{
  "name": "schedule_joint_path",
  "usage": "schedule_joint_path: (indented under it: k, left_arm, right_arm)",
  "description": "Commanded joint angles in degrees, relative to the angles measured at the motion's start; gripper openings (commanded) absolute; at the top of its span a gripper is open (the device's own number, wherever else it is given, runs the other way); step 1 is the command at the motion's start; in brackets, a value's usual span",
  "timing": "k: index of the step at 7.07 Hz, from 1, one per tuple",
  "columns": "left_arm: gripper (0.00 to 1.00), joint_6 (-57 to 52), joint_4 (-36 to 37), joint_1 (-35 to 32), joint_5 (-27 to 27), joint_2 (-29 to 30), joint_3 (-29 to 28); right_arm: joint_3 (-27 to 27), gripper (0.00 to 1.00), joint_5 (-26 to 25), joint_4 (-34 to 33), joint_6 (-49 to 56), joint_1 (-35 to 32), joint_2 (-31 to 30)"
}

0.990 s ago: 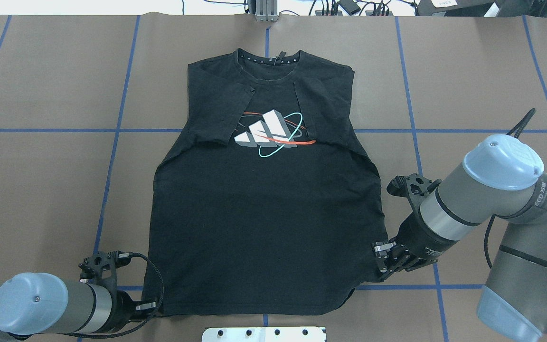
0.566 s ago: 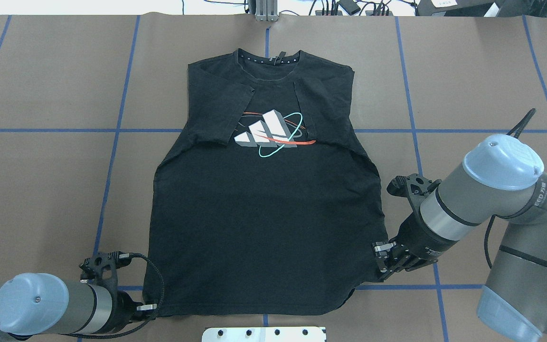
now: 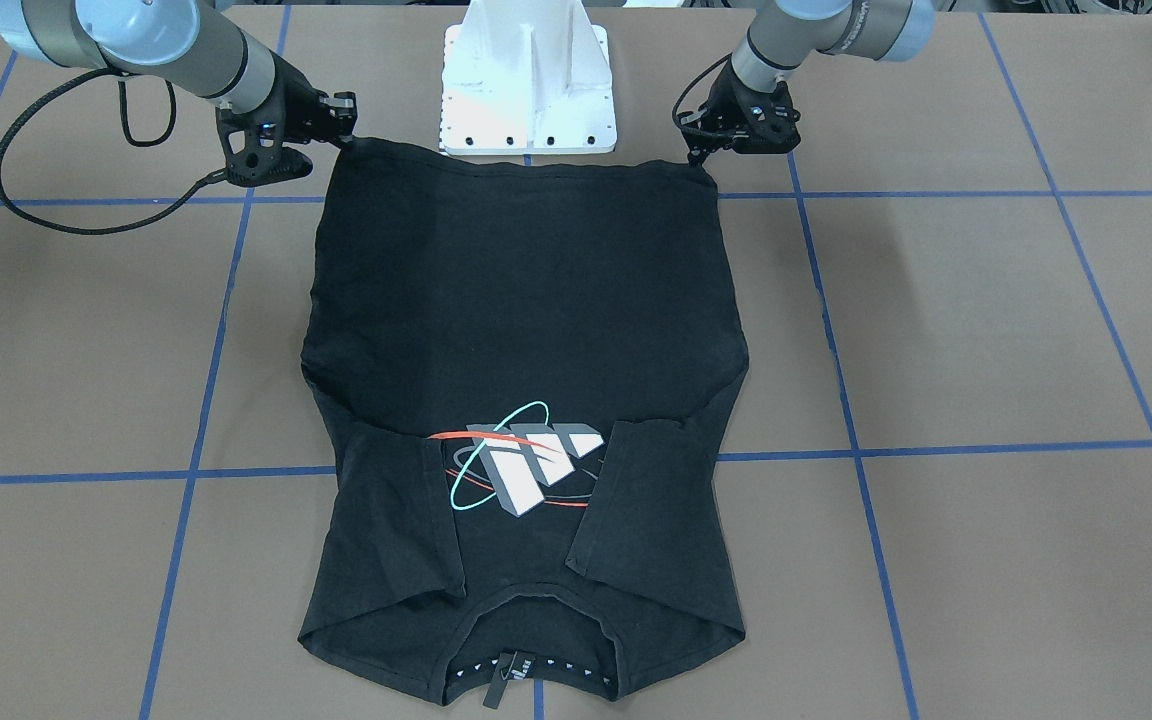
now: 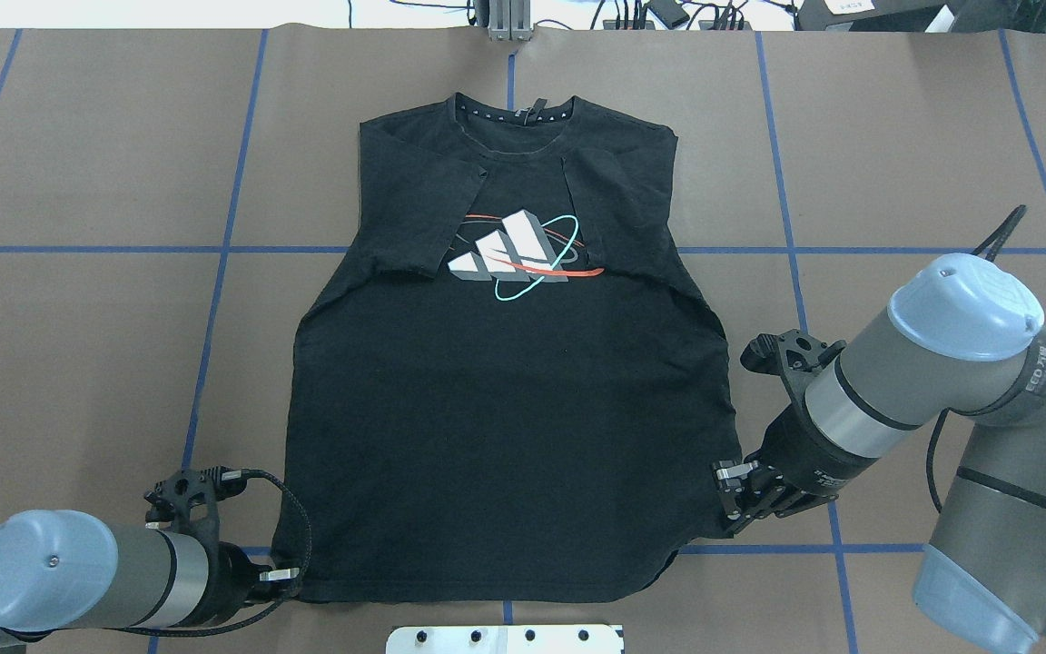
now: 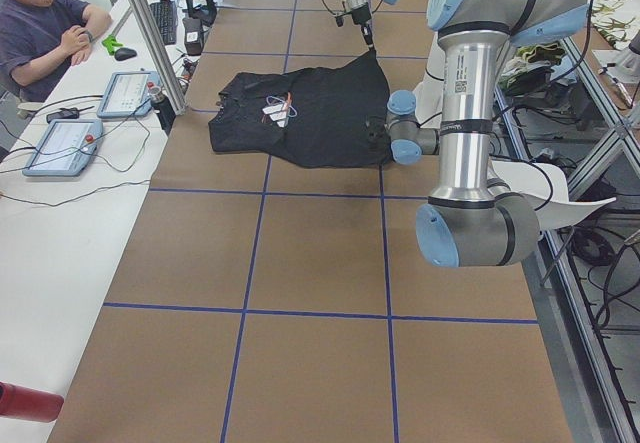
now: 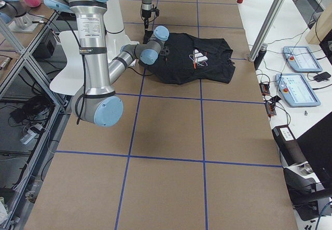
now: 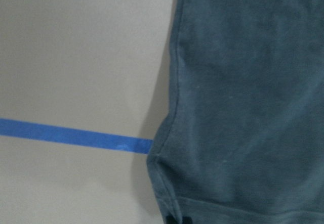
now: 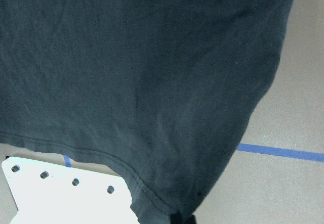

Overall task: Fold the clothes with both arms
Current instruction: 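Lift both hem corners and carry them toward the collar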

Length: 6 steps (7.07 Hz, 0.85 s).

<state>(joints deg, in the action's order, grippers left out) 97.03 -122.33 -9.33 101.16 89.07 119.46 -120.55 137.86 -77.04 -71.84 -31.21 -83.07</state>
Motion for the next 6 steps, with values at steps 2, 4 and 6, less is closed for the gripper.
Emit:
schedule_joint_path:
  k: [2,4,6]
  left_arm:
    - [0.00,0.6,0.0,-1.7,0.5,-4.3,9.4]
    - [0.00,-0.1,-0.2,-1.2,3.1,-6.0,14.6]
    - [0.00,-0.3,-0.1,2.2,3.3,-6.8,17.5]
  right_arm:
    - [-1.7,0.00,2.2,0.0,-0.9,-2.8,-0.6]
    - [-4.2,0.00,8.9,-0.1,-1.1,-3.2,-2.5]
    - [-7.7,0.00,15.4,0.4,-1.0,-3.8,-7.3]
